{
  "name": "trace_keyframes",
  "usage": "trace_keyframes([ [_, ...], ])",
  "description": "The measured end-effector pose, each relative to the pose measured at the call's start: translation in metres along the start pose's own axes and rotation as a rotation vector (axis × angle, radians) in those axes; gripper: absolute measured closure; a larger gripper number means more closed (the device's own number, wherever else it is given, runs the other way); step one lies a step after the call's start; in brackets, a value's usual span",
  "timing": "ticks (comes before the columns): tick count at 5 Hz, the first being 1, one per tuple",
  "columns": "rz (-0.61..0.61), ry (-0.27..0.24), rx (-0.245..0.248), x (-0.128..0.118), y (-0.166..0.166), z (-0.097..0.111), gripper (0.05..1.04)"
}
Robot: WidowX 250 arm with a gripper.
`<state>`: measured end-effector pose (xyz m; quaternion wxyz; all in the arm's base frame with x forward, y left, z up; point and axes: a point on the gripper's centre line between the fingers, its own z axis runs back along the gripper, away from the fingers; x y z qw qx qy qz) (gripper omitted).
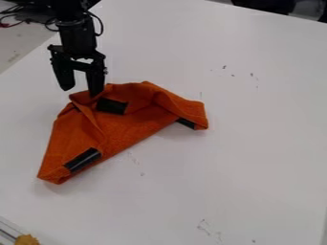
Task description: Unfold the cloth from top left to bottom right
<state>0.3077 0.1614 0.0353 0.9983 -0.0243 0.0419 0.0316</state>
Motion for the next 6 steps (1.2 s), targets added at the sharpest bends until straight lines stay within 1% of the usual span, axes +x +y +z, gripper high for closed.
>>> trace_keyframes([
  [1,0.009,0.028,-0.013,-0.001,0.000,-0.002,0.098],
  [2,0.011,0.031,-0.014,0.000,0.000,-0.007,0.198],
  [3,0.005,0.046,-0.014,-0.001,0.001,-0.014,0.501],
  [4,-0.004,0.046,-0.007,-0.003,0.001,-0.018,0.791],
  [5,0.002,0.051,0.002,-0.004,0.001,-0.018,0.968],
  [6,0.000,0.037,0.024,-0.009,-0.011,-0.006,1.021],
])
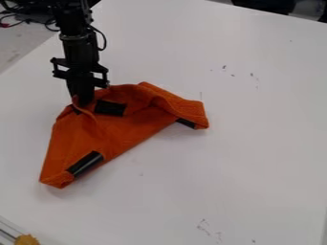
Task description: Unfold the cloth from top left to bottom right
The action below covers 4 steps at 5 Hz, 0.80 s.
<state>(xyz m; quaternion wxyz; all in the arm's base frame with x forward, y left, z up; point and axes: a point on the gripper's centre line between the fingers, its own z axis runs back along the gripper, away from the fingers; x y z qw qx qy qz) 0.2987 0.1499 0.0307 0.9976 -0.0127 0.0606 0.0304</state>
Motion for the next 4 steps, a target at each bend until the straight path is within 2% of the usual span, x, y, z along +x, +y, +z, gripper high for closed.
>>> trace_keyframes([
  [2,0.003,-0.106,0.066,-0.011,-0.032,0.032,1.025],
  [3,0.014,-0.139,0.077,-0.021,-0.051,0.038,1.025],
  [4,-0.029,-0.207,0.074,-0.031,-0.073,0.044,1.025],
])
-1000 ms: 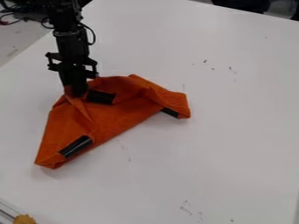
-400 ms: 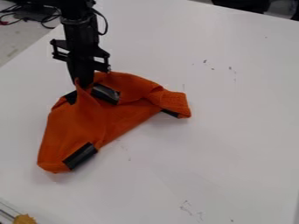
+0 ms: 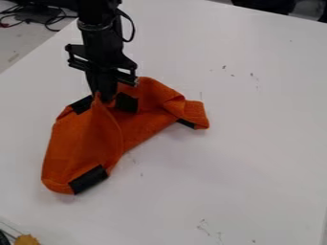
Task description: Unfold the cloth from top left to bottom right
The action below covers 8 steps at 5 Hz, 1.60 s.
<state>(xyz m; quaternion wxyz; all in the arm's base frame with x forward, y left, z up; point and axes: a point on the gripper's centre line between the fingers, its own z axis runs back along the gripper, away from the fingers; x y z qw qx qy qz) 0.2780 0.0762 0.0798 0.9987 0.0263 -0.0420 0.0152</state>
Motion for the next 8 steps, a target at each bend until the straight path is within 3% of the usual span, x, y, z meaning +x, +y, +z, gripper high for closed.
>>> trace_keyframes([
  [3,-0.152,-0.037,-0.110,-0.020,-0.073,-0.001,1.025],
  [4,-0.232,-0.059,-0.171,-0.023,-0.102,-0.007,1.025],
  [5,-0.277,-0.046,-0.234,-0.034,-0.128,-0.024,1.025],
  [7,-0.390,0.003,-0.273,-0.053,-0.161,-0.043,1.026],
  [8,-0.455,0.000,-0.291,-0.062,-0.167,-0.048,1.026],
])
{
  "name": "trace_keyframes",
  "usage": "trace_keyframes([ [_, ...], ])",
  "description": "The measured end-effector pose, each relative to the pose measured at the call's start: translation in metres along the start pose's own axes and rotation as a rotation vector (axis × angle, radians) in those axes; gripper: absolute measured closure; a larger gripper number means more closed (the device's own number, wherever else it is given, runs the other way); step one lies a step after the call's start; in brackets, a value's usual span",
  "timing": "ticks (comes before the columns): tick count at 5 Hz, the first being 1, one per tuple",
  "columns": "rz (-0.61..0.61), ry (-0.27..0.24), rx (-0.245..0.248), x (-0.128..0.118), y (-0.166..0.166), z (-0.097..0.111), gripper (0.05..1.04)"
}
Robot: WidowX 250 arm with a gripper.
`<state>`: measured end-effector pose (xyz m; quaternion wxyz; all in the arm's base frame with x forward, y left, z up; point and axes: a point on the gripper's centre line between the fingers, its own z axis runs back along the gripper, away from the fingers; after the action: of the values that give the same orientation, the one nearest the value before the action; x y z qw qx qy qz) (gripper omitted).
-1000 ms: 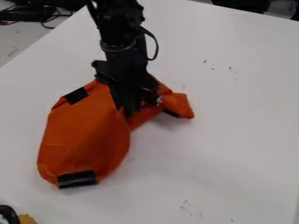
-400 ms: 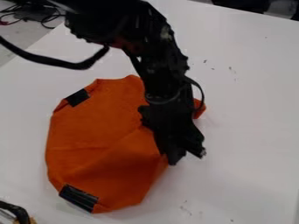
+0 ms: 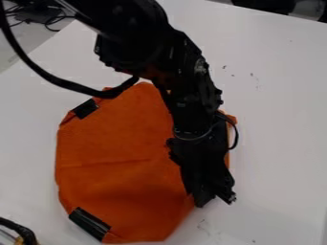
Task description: Unfold the cloth from top left to bottom right
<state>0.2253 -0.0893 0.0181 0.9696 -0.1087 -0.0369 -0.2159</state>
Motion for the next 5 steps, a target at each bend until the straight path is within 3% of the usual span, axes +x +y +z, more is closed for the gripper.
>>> trace_keyframes([
  [1,-0.054,-0.033,0.002,-0.010,-0.007,-0.002,0.998],
  [2,-0.070,-0.053,-0.010,-0.018,-0.010,-0.004,0.837],
  [4,-0.059,-0.017,0.030,-0.007,-0.001,0.015,0.260],
  [5,-0.004,-0.019,0.041,-0.005,0.002,0.028,0.081],
])
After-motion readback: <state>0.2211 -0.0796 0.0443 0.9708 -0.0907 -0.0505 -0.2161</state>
